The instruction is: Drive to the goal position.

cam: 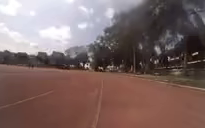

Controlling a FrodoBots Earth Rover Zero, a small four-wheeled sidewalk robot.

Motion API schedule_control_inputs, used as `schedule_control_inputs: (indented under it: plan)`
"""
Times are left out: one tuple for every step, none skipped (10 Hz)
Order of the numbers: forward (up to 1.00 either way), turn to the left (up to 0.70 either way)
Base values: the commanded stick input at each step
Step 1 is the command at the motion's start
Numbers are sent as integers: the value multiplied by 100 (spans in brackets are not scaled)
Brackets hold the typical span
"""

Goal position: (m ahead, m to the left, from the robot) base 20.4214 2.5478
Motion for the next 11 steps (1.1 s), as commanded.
schedule_control_inputs:
  plan:
    - [70, 0]
    - [70, 0]
    - [70, 0]
    - [70, 0]
    - [70, 0]
    - [70, 0]
    - [70, 0]
    - [70, 0]
    - [70, -24]
    - [70, -35]
    - [70, -35]
